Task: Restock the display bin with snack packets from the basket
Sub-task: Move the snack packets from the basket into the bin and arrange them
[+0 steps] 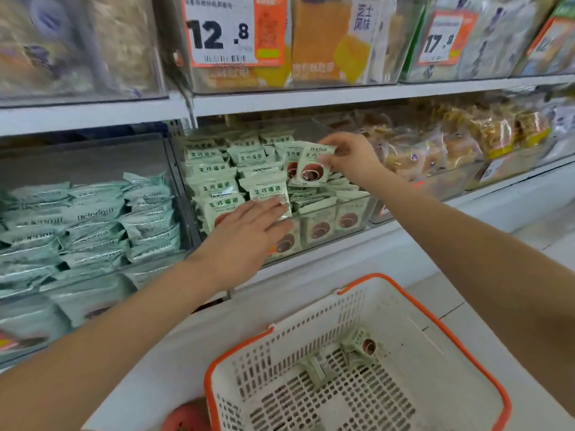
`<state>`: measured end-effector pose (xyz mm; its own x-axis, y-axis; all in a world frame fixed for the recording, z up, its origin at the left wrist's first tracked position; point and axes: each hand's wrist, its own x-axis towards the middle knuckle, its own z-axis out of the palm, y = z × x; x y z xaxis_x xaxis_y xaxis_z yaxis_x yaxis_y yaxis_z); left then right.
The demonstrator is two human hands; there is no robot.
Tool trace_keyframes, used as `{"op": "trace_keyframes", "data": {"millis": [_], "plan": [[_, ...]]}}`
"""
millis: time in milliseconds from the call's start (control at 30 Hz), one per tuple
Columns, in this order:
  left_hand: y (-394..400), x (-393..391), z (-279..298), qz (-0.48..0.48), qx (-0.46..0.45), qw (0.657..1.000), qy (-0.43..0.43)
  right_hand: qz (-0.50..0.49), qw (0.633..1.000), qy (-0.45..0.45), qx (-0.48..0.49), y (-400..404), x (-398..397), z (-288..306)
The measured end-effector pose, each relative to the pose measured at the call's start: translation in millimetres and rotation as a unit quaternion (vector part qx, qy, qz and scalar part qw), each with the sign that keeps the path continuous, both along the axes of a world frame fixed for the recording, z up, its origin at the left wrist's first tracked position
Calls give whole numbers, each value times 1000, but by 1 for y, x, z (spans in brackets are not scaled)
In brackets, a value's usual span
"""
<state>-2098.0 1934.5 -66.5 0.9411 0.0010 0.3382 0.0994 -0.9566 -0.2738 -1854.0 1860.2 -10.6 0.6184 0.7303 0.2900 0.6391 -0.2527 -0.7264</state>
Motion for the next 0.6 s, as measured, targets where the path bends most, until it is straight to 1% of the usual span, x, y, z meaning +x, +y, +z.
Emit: {"op": "trace_keyframes", "data": {"millis": [100, 133, 233, 300, 433, 600], "plan": [[16, 0, -9, -21, 32, 999, 21, 25, 999, -27, -29, 19, 4, -17], [17, 0, -10, -29, 31, 999, 22, 20, 999, -35, -27, 22, 5, -21], [18, 0, -10, -28, 20, 999, 33, -10, 1000, -4, -11, 27, 7, -27], [19, -1, -12, -23, 21, 999, 40, -3, 1000, -1, -12, 28, 7, -28], [17, 0, -11, -18, 23, 999, 44, 14, 1000, -12, 25, 28, 6, -30], [16, 0, -13, -10, 5, 999, 41, 19, 1000, -17, 9, 28, 3, -36]]}}
